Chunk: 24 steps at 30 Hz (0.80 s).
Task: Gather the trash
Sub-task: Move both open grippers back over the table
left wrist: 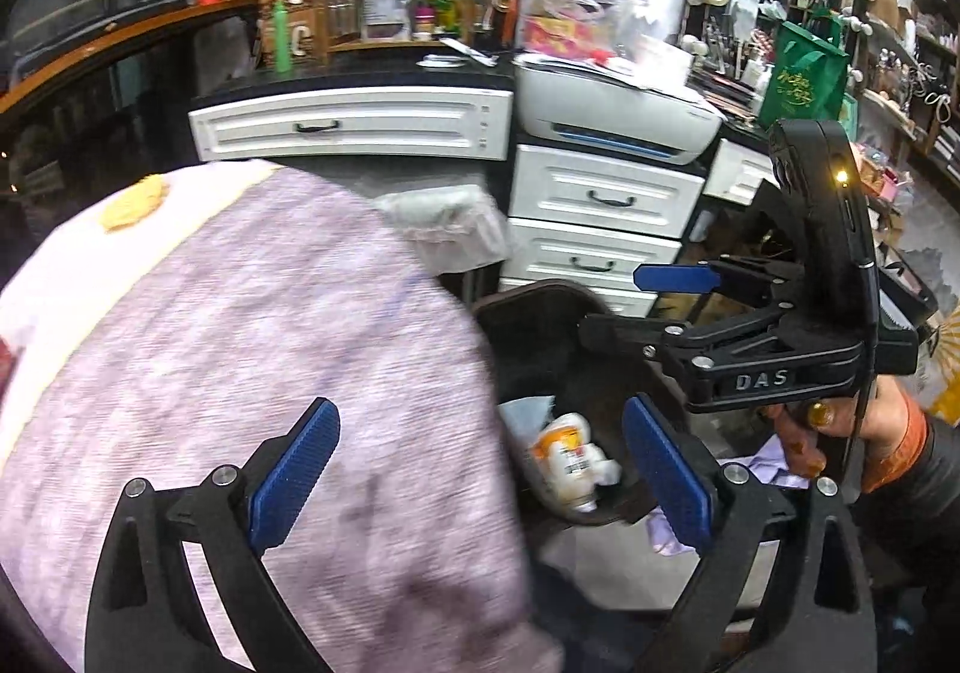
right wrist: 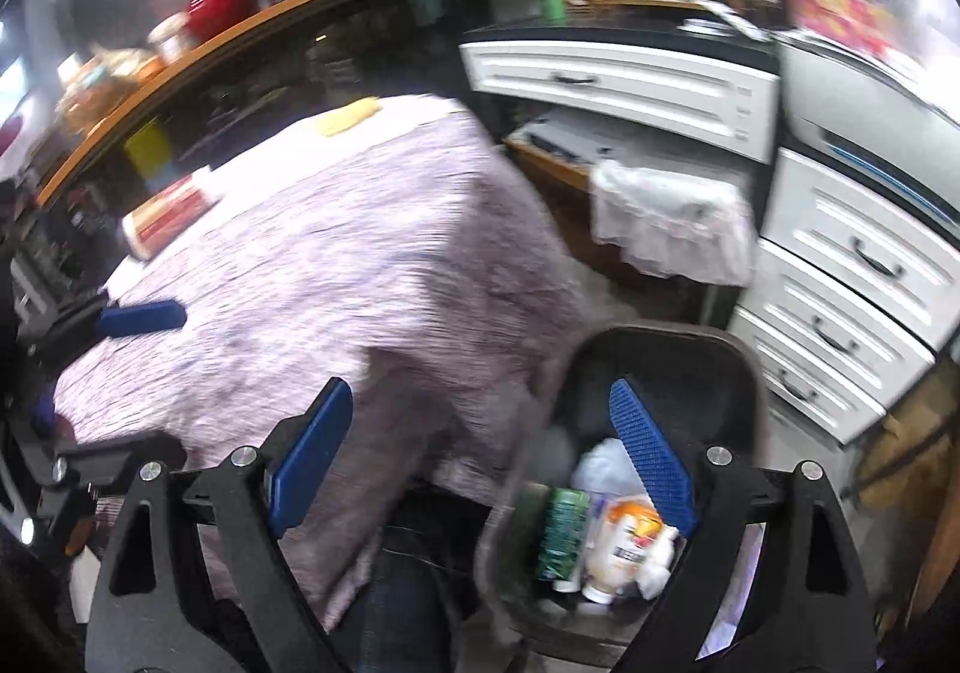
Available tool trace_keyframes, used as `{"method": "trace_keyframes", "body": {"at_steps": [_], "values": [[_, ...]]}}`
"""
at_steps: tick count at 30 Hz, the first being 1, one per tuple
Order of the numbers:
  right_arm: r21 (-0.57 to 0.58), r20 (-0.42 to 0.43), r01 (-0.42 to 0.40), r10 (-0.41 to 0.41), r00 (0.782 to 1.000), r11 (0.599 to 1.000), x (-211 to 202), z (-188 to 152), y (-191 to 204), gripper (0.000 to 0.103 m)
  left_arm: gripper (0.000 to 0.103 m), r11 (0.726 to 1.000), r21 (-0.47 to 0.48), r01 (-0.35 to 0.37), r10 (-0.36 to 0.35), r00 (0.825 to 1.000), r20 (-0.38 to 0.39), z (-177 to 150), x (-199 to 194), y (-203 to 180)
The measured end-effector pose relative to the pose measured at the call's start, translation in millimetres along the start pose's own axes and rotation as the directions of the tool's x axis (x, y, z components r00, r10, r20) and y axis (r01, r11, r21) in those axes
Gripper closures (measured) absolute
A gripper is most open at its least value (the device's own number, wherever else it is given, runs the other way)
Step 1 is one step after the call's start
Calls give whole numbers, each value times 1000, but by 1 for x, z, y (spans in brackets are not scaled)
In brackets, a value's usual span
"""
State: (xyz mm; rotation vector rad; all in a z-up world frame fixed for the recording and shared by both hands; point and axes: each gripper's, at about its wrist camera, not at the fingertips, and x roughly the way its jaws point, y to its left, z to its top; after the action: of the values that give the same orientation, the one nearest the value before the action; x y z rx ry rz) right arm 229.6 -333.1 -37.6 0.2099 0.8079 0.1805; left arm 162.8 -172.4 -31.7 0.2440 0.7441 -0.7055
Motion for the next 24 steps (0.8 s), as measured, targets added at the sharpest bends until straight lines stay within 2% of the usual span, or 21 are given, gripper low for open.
{"method": "trace_keyframes", "body": {"at_steps": [7,11,14,18,21,23,24], "values": [[-81,-49,-142,138,989,987,26,22,59,16,9,993,-24,-118,118,993,-15,-6,-29,74],[-82,-66,-195,190,980,977,40,38,81,16,8,977,-53,-207,206,978,-33,-6,-44,128],[-84,-76,-225,219,973,971,52,51,96,15,8,964,-68,-258,253,964,-78,-4,-50,171],[-97,-88,-249,241,967,964,65,62,113,15,8,943,-16,-333,324,927,-189,6,-51,232],[-87,-111,-272,262,959,958,82,69,121,15,8,919,60,-389,390,883,-262,18,-47,275],[-70,-132,-284,273,953,956,95,72,123,15,8,919,70,-389,390,865,-315,24,-44,306],[-61,-141,-290,279,950,955,100,73,123,15,8,915,79,-395,397,849,-349,26,-40,323]]}}
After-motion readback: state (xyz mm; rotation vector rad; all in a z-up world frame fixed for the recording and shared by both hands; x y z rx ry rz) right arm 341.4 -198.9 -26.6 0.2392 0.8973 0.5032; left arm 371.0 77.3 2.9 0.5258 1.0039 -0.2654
